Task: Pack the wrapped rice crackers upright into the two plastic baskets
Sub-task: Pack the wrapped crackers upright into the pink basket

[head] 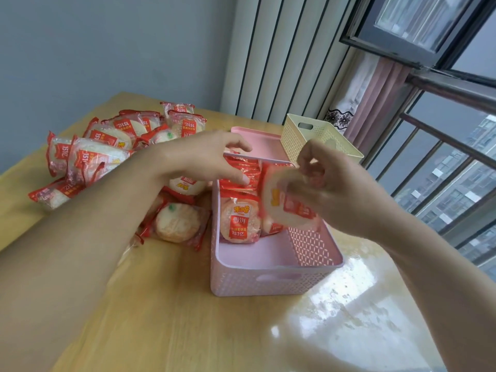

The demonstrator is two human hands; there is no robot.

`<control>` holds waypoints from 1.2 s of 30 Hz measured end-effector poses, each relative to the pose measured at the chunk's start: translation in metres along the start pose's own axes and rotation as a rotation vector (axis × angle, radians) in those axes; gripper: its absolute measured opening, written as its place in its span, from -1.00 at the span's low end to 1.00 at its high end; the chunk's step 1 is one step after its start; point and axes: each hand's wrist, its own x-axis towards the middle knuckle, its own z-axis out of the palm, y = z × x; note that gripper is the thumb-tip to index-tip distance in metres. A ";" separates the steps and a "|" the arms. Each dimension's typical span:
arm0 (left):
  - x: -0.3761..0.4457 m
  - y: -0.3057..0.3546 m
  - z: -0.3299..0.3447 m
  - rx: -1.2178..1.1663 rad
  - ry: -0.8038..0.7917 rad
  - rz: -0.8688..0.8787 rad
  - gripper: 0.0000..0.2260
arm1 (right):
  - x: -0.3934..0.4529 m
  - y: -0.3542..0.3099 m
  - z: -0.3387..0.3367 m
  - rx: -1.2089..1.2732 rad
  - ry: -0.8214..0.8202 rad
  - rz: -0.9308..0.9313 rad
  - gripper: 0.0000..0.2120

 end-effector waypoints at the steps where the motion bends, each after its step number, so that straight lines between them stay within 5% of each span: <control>1: -0.004 0.001 -0.005 -0.004 0.005 0.026 -0.45 | 0.002 0.001 0.000 0.097 0.077 0.011 -0.70; 7: -0.017 0.018 -0.009 -0.102 -0.051 0.161 -0.63 | 0.015 0.020 0.010 0.526 0.068 0.116 -0.63; 12: -0.011 0.016 -0.004 0.083 -0.061 0.147 -0.80 | 0.014 0.020 0.015 0.111 -0.011 0.010 -0.43; 17: -0.011 0.015 0.009 0.284 -0.128 0.108 -0.76 | 0.021 0.015 0.026 -0.118 -0.117 -0.038 -0.72; 23: -0.009 0.017 0.032 0.410 -0.155 -0.034 0.06 | 0.034 0.018 0.055 -0.388 -0.130 -0.192 -0.67; 26: -0.006 0.016 0.039 0.419 -0.209 -0.135 0.17 | 0.038 0.020 0.062 -0.438 -0.150 -0.239 -0.67; 32: -0.009 0.008 0.022 0.355 -0.237 -0.054 0.09 | 0.035 0.016 0.050 -0.406 -0.201 -0.209 -0.62; 36: -0.018 -0.007 -0.011 0.204 0.051 -0.095 -0.21 | 0.045 0.007 0.026 -0.327 -0.144 -0.158 -0.76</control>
